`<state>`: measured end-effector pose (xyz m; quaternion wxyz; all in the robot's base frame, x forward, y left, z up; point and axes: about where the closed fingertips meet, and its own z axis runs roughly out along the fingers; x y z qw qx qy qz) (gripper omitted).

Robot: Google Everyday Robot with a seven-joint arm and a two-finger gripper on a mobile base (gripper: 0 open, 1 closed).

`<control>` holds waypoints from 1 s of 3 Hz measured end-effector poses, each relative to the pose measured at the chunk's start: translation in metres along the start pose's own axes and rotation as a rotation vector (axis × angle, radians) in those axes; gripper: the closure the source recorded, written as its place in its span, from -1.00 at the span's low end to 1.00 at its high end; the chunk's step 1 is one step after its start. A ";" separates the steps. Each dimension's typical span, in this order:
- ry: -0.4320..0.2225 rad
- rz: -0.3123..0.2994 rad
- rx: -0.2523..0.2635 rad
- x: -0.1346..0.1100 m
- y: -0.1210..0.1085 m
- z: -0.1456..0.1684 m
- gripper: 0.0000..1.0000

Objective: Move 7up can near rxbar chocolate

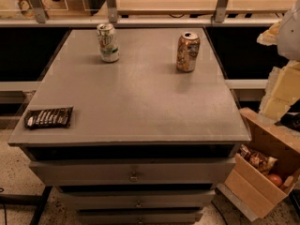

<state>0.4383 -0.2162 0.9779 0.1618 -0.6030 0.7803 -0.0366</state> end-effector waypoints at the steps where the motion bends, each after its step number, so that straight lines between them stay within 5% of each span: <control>1: 0.000 0.000 0.000 0.000 0.000 0.000 -1.00; 3: -0.084 -0.037 0.008 -0.048 -0.034 -0.001 -1.00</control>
Offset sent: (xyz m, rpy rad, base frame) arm 0.0448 0.0280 0.0019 0.0575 0.0023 0.0756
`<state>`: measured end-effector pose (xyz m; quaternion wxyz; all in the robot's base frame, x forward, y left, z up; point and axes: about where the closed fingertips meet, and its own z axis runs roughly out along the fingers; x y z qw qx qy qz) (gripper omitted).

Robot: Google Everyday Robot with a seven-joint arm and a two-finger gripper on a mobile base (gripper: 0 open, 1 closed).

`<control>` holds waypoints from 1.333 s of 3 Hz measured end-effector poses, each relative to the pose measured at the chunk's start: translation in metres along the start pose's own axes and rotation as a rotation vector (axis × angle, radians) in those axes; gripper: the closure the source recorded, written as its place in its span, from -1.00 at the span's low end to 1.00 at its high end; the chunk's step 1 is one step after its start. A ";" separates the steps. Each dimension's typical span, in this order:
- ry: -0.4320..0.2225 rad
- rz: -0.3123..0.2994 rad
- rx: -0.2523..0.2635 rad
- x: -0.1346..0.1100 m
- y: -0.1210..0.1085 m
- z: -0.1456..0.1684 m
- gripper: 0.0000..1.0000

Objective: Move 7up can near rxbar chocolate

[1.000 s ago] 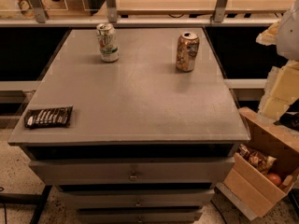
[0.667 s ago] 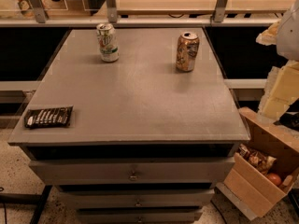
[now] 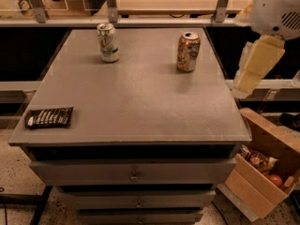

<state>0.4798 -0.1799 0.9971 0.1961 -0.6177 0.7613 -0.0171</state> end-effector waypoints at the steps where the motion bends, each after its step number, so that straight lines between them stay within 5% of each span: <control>1: -0.045 -0.014 0.001 -0.055 -0.019 0.039 -1.00; 3: -0.145 -0.017 0.022 -0.157 -0.042 0.141 -1.00; 4: -0.183 -0.012 0.061 -0.168 -0.052 0.141 -1.00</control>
Offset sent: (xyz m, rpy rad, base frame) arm 0.1192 0.1932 -0.0639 0.1415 -0.0578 0.0704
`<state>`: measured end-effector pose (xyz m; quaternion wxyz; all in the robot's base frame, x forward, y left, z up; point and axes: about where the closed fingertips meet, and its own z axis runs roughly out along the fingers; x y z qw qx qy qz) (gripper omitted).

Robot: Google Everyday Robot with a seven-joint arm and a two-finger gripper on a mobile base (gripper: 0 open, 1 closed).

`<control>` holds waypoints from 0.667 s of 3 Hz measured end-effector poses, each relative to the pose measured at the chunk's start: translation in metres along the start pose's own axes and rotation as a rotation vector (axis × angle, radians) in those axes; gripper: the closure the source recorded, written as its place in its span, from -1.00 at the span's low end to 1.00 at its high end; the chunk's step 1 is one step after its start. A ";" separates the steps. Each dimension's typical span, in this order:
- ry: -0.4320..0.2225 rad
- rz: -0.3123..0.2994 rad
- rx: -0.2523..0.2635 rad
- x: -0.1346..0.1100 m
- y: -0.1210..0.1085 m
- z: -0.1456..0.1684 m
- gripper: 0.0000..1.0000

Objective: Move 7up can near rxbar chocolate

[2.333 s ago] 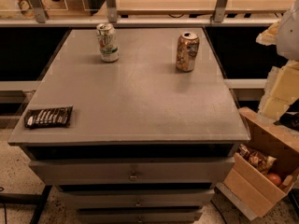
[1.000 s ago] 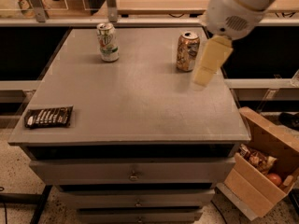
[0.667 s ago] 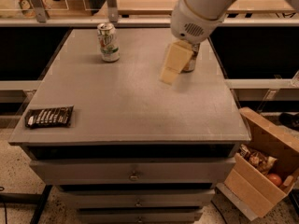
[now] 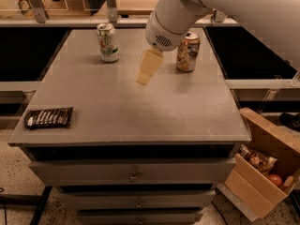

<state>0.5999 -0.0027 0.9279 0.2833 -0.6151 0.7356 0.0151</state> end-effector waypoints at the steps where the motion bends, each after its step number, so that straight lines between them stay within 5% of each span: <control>1: 0.003 -0.001 -0.003 0.001 0.001 0.000 -1.00; 2: -0.014 0.026 -0.011 -0.002 -0.005 0.002 -1.00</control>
Offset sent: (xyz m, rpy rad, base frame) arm 0.0138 0.0018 0.0033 0.0565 0.0293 -0.0316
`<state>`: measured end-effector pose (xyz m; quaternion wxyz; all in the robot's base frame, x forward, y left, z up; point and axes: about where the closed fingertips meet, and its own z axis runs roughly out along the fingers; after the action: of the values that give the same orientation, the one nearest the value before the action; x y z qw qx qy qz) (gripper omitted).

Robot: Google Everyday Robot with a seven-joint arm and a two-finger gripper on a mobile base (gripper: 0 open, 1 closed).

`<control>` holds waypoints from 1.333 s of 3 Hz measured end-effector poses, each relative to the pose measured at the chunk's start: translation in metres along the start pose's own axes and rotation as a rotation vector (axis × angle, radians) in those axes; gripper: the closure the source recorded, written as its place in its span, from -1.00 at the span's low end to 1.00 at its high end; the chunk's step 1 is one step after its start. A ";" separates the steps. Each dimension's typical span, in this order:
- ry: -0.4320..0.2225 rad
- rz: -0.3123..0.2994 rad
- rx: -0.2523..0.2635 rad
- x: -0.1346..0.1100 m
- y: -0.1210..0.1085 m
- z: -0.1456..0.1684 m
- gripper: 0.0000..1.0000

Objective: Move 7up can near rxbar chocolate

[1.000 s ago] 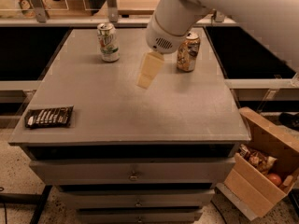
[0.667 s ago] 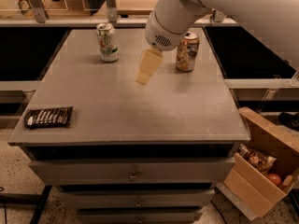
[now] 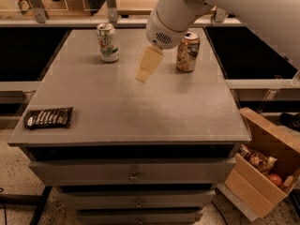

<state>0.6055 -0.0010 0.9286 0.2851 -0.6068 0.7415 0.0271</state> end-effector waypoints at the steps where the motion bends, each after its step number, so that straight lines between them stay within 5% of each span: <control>1: -0.046 0.064 0.000 -0.003 -0.018 0.003 -1.00; 4: -0.168 0.242 0.075 -0.032 -0.086 0.102 -1.00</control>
Offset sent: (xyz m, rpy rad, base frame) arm 0.1012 0.0155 -0.0131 0.2469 0.0381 -0.1813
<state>0.7267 0.0444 0.8846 0.3634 -0.4975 0.7831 0.0845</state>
